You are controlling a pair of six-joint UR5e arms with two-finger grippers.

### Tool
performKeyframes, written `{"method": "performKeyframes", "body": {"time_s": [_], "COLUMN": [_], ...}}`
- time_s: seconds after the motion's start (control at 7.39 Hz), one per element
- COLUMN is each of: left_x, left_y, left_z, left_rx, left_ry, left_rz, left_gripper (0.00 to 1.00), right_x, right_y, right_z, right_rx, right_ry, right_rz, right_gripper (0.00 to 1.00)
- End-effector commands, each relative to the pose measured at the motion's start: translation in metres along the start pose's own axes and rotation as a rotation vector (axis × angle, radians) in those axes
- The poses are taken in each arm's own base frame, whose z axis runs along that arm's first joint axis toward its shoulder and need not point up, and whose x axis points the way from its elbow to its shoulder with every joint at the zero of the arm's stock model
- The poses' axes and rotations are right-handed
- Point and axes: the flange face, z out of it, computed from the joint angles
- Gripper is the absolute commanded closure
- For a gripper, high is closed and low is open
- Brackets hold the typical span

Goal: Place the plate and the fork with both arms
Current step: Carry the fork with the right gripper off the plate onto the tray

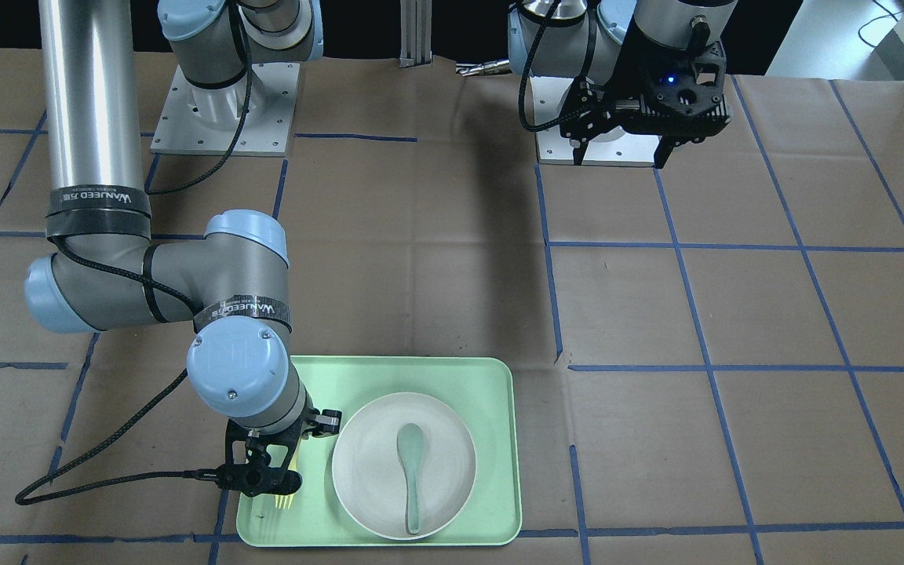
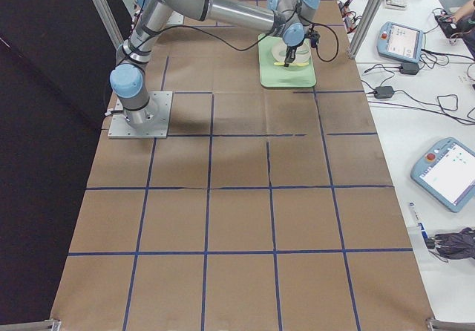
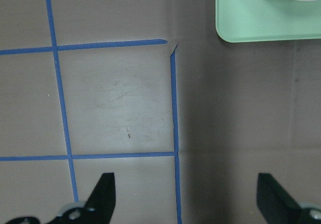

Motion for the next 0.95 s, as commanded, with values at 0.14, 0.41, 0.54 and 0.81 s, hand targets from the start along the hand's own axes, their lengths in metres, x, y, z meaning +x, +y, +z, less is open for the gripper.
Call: {"method": "performKeyframes", "body": {"time_s": [0.14, 0.41, 0.54, 0.81], "left_x": [-0.001, -0.001, -0.001, -0.001], "left_y": [0.000, 0.002, 0.004, 0.005], "left_z": [0.000, -0.002, -0.004, -0.007], "left_rx": [0.000, 0.003, 0.009, 0.015], "left_ry": [-0.002, -0.005, -0.007, -0.004], "left_rz": [-0.001, -0.001, -0.001, -0.003], "left_gripper": [0.00, 0.00, 0.00, 0.00], "right_x": [0.008, 0.011, 0.012, 0.020], "right_y": [-0.003, -0.004, -0.003, -0.003], "right_z": [0.032, 0.034, 0.026, 0.011], "right_rx": [0.007, 0.001, 0.007, -0.001], "right_ry": [0.002, 0.003, 0.003, 0.003], "right_rz": [0.000, 0.001, 0.003, 0.013], "right_gripper": [0.98, 0.85, 0.21, 0.00]}}
